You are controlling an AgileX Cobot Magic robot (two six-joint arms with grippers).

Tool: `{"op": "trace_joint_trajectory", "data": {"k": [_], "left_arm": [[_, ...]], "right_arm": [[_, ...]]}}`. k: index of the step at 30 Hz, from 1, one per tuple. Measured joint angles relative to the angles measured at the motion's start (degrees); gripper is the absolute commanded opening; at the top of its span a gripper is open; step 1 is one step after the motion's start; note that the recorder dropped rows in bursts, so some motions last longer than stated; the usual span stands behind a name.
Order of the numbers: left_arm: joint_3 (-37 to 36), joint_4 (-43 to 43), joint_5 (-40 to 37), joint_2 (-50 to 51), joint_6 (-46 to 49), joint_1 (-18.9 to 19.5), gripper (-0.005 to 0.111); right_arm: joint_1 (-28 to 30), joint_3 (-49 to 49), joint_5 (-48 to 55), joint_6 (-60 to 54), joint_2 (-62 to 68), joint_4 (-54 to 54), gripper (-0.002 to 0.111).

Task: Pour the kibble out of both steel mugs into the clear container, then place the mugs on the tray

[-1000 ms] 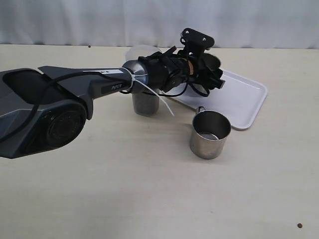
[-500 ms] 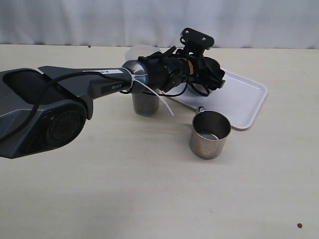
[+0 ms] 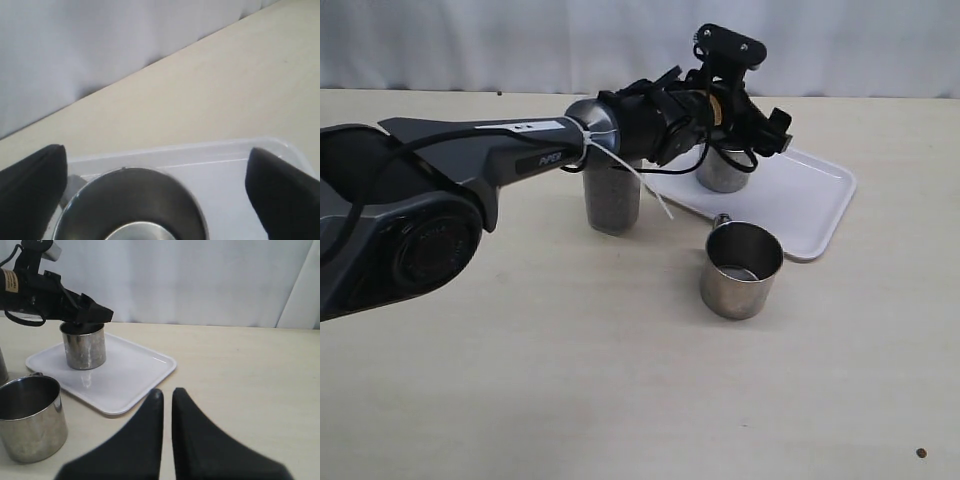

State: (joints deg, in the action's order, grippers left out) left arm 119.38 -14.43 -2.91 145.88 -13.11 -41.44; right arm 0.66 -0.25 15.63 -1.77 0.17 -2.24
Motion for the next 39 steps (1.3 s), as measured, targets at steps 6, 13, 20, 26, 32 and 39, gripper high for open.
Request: {"op": "trace_joint_trajectory", "data": {"k": [6, 13, 20, 26, 32, 39], "left_arm": [[0.0, -0.4, -3.0, -4.2, 2.1, -1.8, 0.082], [0.0, -3.5, -26.5, -17.1, 3.6, -4.5, 0.011], [-13.7, -3.4, -36.8, -35.0, 5.5, -4.5, 0.000], [-43.0, -3.0, -25.4, -60.1, 4.0, -4.5, 0.000], [-72.2, -3.0, -12.9, -90.6, 1.6, -4.5, 0.000], [-94.8, -0.7, -11.3, -121.0, 0.8, -4.5, 0.000]], "right_arm": [[0.0, 0.0, 0.0, 0.0, 0.0, 0.0, 0.005], [0.0, 0.0, 0.0, 0.0, 0.0, 0.0, 0.005], [0.0, 0.0, 0.0, 0.0, 0.0, 0.0, 0.005], [0.0, 0.0, 0.0, 0.0, 0.0, 0.0, 0.005], [0.0, 0.0, 0.0, 0.0, 0.0, 0.0, 0.005], [0.0, 0.0, 0.0, 0.0, 0.0, 0.0, 0.005]]}}
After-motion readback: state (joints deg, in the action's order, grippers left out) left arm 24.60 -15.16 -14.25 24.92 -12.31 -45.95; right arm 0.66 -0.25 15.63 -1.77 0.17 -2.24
